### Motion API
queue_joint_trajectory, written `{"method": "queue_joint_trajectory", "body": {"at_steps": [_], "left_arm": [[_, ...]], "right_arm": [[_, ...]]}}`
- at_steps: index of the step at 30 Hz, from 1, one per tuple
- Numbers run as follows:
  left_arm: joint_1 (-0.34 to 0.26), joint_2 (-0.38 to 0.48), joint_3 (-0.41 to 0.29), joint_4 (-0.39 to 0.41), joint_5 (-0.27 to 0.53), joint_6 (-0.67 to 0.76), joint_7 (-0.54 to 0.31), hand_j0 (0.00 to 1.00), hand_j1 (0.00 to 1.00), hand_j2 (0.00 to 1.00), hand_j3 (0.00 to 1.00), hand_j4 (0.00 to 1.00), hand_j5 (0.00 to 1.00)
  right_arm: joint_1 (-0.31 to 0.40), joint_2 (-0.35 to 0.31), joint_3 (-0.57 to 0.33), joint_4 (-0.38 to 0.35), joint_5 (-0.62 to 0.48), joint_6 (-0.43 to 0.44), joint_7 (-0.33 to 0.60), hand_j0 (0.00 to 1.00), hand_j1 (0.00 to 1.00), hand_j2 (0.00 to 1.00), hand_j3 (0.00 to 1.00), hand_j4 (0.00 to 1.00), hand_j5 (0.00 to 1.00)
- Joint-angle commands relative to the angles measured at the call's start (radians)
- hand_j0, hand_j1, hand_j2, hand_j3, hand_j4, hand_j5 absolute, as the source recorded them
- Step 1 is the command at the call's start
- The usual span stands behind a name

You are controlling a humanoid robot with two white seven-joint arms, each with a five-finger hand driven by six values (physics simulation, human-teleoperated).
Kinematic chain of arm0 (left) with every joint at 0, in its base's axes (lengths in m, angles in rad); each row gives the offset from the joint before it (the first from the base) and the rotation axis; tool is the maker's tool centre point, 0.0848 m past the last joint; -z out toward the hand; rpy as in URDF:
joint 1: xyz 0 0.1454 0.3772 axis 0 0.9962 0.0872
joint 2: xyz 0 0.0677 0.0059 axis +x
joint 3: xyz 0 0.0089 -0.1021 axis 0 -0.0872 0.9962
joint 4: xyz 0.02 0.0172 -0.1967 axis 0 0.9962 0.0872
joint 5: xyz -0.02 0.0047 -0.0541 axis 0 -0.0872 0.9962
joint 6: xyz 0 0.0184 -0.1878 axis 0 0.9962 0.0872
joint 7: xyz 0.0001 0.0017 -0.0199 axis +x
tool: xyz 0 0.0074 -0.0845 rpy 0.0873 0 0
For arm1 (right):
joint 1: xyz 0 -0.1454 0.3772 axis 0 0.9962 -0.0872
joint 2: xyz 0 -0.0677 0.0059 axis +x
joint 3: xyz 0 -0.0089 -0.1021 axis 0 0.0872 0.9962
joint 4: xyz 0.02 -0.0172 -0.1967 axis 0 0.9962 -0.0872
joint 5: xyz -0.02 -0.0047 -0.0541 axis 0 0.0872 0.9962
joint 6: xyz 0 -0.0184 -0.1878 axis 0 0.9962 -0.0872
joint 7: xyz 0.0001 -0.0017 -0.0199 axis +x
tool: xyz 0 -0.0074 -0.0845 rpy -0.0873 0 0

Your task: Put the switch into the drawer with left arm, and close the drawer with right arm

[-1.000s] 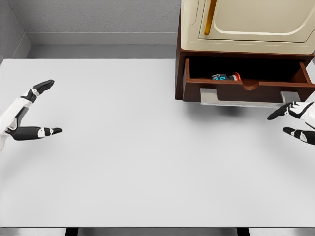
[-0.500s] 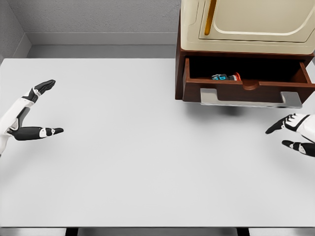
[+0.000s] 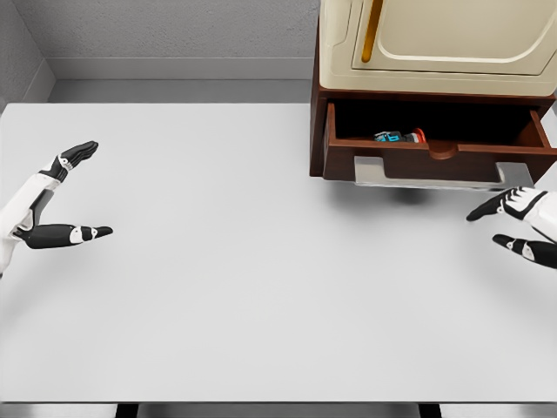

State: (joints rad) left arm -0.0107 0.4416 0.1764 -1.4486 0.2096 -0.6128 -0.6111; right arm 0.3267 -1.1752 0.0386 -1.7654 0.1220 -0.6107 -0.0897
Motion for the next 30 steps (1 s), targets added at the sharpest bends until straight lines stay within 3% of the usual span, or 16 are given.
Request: {"method": "queue_joint_trajectory", "body": {"at_steps": [1, 6, 13, 30], "left_arm": [[0.000, 0.000, 0.000, -0.001, 0.008, 0.002, 0.000, 1.00, 1.00, 1.00, 1.00, 1.00, 1.00], [0.000, 0.000, 0.002, -0.001, 0.008, 0.002, 0.000, 1.00, 1.00, 1.00, 1.00, 1.00, 1.00], [0.002, 0.000, 0.000, -0.006, 0.008, 0.002, 0.000, 1.00, 1.00, 1.00, 1.00, 1.00, 1.00], [0.003, -0.001, 0.000, -0.009, 0.008, 0.002, 0.000, 1.00, 1.00, 1.00, 1.00, 1.00, 1.00]], "right_arm": [[0.000, 0.002, 0.000, 0.000, -0.005, 0.000, -0.001, 0.64, 0.64, 0.64, 0.64, 0.64, 0.64], [-0.044, 0.020, 0.024, 0.006, -0.005, 0.000, -0.001, 0.65, 0.65, 0.65, 0.65, 0.65, 0.65], [-0.170, 0.045, 0.145, 0.066, 0.001, 0.000, -0.001, 0.65, 0.65, 0.65, 0.65, 0.65, 0.65], [-0.218, 0.045, 0.155, 0.061, -0.001, 0.000, -0.002, 0.65, 0.65, 0.65, 0.65, 0.65, 0.65]]}}
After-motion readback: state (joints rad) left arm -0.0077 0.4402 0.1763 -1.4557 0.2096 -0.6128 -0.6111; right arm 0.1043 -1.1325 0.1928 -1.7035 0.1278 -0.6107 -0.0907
